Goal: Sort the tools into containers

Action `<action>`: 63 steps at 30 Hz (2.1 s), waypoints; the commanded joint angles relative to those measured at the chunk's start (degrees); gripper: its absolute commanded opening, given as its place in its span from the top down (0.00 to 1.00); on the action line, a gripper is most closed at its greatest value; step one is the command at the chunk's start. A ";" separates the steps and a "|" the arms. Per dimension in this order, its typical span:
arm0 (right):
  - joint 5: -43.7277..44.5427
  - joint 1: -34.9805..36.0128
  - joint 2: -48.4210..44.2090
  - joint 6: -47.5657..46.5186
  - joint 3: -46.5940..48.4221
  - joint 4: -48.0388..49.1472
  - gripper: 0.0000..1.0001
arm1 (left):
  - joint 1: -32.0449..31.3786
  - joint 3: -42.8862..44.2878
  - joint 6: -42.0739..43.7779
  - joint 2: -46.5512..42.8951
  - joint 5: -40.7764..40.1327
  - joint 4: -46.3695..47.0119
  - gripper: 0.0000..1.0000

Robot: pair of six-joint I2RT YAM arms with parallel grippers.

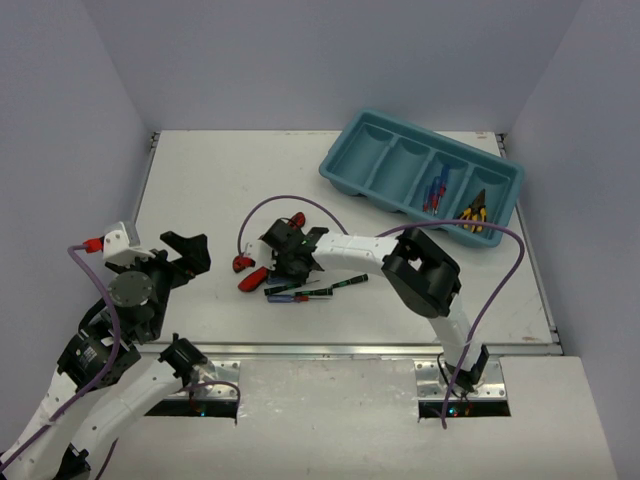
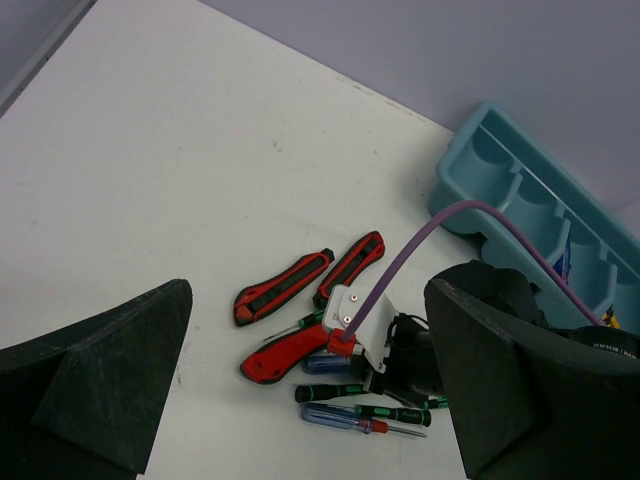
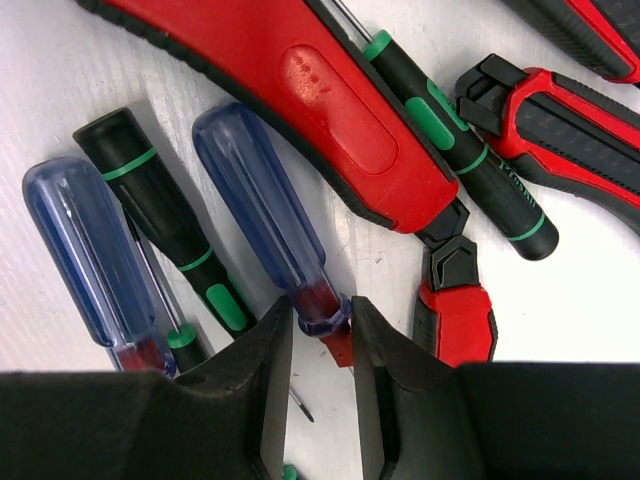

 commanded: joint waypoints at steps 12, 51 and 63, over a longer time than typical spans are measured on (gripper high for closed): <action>-1.83 -2.18 0.73 -1.14 1.93 1.26 0.99 | 0.60 0.70 0.42 -0.07 0.53 1.77 0.00; 2.56 -58.19 -19.20 59.24 3.12 2.97 0.02 | 0.67 0.53 0.42 -0.53 0.35 1.94 0.00; -9.17 -11.50 -35.91 10.99 -22.92 9.65 0.20 | 1.29 1.49 -2.56 -2.61 -3.77 -0.52 0.00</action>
